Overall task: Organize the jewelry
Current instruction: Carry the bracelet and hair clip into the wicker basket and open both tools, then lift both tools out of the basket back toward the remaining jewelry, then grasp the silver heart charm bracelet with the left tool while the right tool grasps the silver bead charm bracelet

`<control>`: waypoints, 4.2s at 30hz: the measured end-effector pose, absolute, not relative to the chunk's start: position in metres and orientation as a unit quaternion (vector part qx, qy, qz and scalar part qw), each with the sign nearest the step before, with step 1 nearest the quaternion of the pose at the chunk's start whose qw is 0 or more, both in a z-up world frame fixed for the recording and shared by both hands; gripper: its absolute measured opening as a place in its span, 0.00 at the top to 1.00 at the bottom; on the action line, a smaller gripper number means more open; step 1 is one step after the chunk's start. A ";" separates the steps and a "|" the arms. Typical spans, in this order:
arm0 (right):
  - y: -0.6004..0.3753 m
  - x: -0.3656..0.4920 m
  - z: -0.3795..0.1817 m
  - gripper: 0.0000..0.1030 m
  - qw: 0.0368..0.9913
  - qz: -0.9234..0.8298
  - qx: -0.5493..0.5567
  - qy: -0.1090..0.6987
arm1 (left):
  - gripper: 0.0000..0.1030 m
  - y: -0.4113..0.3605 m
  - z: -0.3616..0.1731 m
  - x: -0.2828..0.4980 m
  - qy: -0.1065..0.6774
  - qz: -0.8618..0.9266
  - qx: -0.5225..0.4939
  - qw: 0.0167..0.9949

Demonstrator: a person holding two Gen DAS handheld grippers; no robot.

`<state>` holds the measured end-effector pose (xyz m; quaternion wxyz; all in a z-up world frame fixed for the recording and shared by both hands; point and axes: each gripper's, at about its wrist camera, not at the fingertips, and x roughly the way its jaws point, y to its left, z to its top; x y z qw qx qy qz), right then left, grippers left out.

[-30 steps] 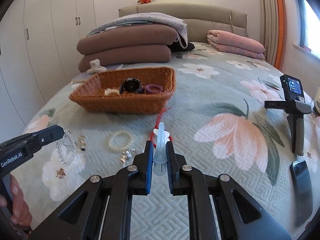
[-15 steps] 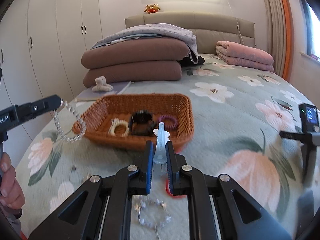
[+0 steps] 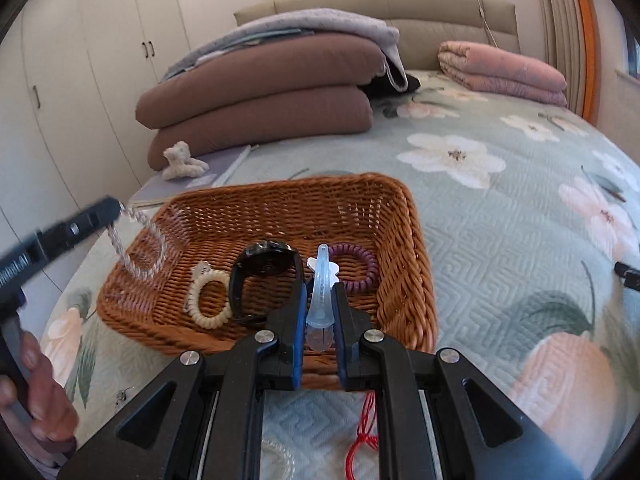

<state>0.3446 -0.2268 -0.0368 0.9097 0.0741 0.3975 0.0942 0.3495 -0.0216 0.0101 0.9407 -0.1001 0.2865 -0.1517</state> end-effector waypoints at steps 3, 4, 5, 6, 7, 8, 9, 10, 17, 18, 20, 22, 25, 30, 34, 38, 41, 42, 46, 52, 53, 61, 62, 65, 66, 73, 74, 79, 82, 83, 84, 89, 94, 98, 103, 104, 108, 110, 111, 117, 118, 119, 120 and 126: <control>-0.227 0.350 -0.044 0.86 0.905 0.093 0.077 0.409 | 0.93 -0.020 -0.008 0.354 0.302 -0.151 -0.105 0.935; -0.229 0.352 -0.049 0.86 0.900 0.097 0.089 0.416 | 0.93 -0.018 -0.013 0.356 0.307 -0.150 -0.108 0.934; -0.231 0.354 -0.052 0.86 0.896 0.102 0.100 0.422 | 0.93 -0.016 -0.018 0.356 0.309 -0.146 -0.110 0.933; -0.232 0.354 -0.054 0.86 0.894 0.104 0.107 0.423 | 0.93 -0.013 -0.023 0.357 0.311 -0.141 -0.115 0.933; -0.232 0.353 -0.053 0.86 0.895 0.104 0.108 0.420 | 0.93 -0.010 -0.026 0.358 0.314 -0.140 -0.120 0.931; -0.230 0.353 -0.052 0.86 0.897 0.101 0.102 0.417 | 0.93 -0.009 -0.028 0.357 0.316 -0.139 -0.122 0.931; -0.228 0.352 -0.052 0.86 0.899 0.101 0.098 0.416 | 0.93 -0.008 -0.030 0.358 0.316 -0.138 -0.123 0.931; -0.228 0.352 -0.052 0.86 0.898 0.102 0.097 0.416 | 0.93 -0.008 -0.031 0.358 0.316 -0.137 -0.123 0.931; -0.226 0.350 -0.052 0.86 0.901 0.099 0.090 0.413 | 0.93 -0.009 -0.027 0.355 0.312 -0.138 -0.116 0.933; -0.226 0.349 -0.051 0.86 0.901 0.099 0.089 0.413 | 0.92 -0.010 -0.027 0.355 0.314 -0.138 -0.115 0.932; -0.226 0.347 -0.048 0.85 0.904 0.093 0.084 0.408 | 0.89 -0.010 -0.025 0.353 0.316 -0.136 -0.115 0.932; -0.229 0.343 -0.043 0.81 0.907 0.092 0.084 0.403 | 0.75 -0.008 -0.022 0.350 0.315 -0.134 -0.113 0.933; -0.234 0.334 -0.033 0.77 0.911 0.093 0.088 0.392 | 0.50 -0.003 -0.014 0.340 0.302 -0.120 -0.097 0.941; -0.238 0.314 -0.012 0.71 0.916 0.098 0.093 0.377 | 0.50 0.018 0.008 0.314 0.290 -0.113 -0.095 0.945; -0.239 0.287 0.008 0.64 0.923 0.103 0.101 0.357 | 0.50 0.041 0.030 0.279 0.271 -0.105 -0.115 0.950; -0.233 0.247 0.030 0.64 0.940 0.081 0.078 0.323 | 0.50 0.057 0.050 0.240 0.249 -0.099 -0.131 0.954; -0.229 0.213 0.047 0.63 0.951 0.066 0.063 0.296 | 0.50 0.069 0.062 0.209 0.231 -0.102 -0.152 0.956; -0.228 0.204 0.052 0.61 0.953 0.063 0.060 0.290 | 0.50 0.071 0.064 0.202 0.228 -0.101 -0.157 0.956; -0.225 0.164 0.074 0.36 0.960 0.056 0.059 0.267 | 0.50 0.079 0.071 0.169 0.216 -0.099 -0.169 0.957; -0.226 0.114 0.095 0.36 0.965 0.044 0.058 0.252 | 0.50 0.080 0.070 0.133 0.227 -0.106 -0.176 0.952; -0.226 0.107 0.096 0.36 0.965 0.039 0.060 0.252 | 0.50 0.080 0.070 0.128 0.228 -0.109 -0.179 0.951; -0.238 0.080 0.069 0.36 0.956 0.021 0.076 0.282 | 0.50 0.080 0.054 0.106 0.242 -0.122 -0.192 0.943; -0.240 0.081 0.063 0.36 0.954 0.019 0.075 0.290 | 0.50 0.079 0.051 0.108 0.247 -0.121 -0.191 0.942; -0.244 0.087 0.039 0.36 0.944 0.019 0.073 0.322 | 0.50 0.078 0.037 0.115 0.262 -0.124 -0.193 0.937; -0.246 0.089 0.030 0.36 0.940 0.017 0.073 0.332 | 0.50 0.079 0.030 0.119 0.269 -0.131 -0.198 0.933; -0.259 0.124 -0.023 0.36 0.916 0.017 0.099 0.390 | 0.50 0.081 -0.013 0.149 0.328 -0.132 -0.218 0.910; -0.261 0.129 -0.028 0.36 0.913 0.018 0.103 0.393 | 0.50 0.079 -0.018 0.154 0.335 -0.127 -0.213 0.909; -0.264 0.156 -0.044 0.41 0.905 0.016 0.118 0.408 | 0.50 0.064 -0.052 0.186 0.411 -0.123 -0.197 0.882; -0.260 0.168 -0.050 0.47 0.903 0.022 0.124 0.411 | 0.50 0.058 -0.063 0.194 0.420 -0.113 -0.188 0.881; -0.258 0.171 -0.051 0.48 0.902 0.024 0.123 0.413 | 0.50 0.056 -0.063 0.197 0.418 -0.113 -0.183 0.883; -0.255 0.173 -0.053 0.48 0.901 0.025 0.122 0.414 | 0.50 0.052 -0.060 0.201 0.413 -0.114 -0.174 0.887; -0.245 0.176 -0.064 0.48 0.898 0.038 0.106 0.424 | 0.51 0.037 -0.067 0.235 0.427 -0.105 -0.133 0.888; -0.240 0.175 -0.069 0.48 0.897 0.050 0.098 0.428 | 0.59 0.036 -0.080 0.248 0.435 -0.117 -0.143 0.881; -0.235 0.177 -0.077 0.48 0.893 0.053 0.093 0.437 | 0.61 0.034 -0.083 0.251 0.435 -0.112 -0.136 0.883; -0.238 0.180 -0.081 0.51 0.891 0.043 0.097 0.441 | 0.65 0.023 -0.084 0.252 0.436 -0.098 -0.104 0.889; -0.238 0.181 -0.082 0.54 0.891 0.038 0.093 0.442 | 0.66 0.023 -0.084 0.252 0.437 -0.096 -0.103 0.888; -0.228 0.182 -0.083 0.64 0.893 0.035 0.066 0.444 | 0.73 0.024 -0.084 0.254 0.441 -0.093 -0.107 0.886; -0.222 0.182 -0.084 0.69 0.894 0.028 0.047 0.445 | 0.79 0.024 -0.085 0.255 0.442 -0.086 -0.104 0.887; -0.220 0.182 -0.084 0.70 0.894 0.025 0.041 0.445 | 0.80 0.023 -0.085 0.255 0.442 -0.084 -0.103 0.887; -0.219 0.182 -0.083 0.81 0.895 0.021 0.034 0.444 | 0.90 0.023 -0.085 0.256 0.442 -0.080 -0.101 0.888; -0.218 0.181 -0.083 0.83 0.895 0.021 0.033 0.443 | 0.90 0.023 -0.085 0.256 0.441 -0.081 -0.102 0.888; -0.217 0.180 -0.083 0.86 0.896 0.022 0.030 0.442 | 0.90 0.023 -0.085 0.255 0.440 -0.081 -0.102 0.888; -0.216 0.179 -0.082 0.88 0.897 0.022 0.027 0.441 | 0.90 0.023 -0.085 0.255 0.439 -0.082 -0.102 0.889; -0.216 0.172 -0.075 0.88 0.907 0.024 0.026 0.419 | 0.90 0.020 -0.081 0.247 0.425 -0.095 -0.096 0.895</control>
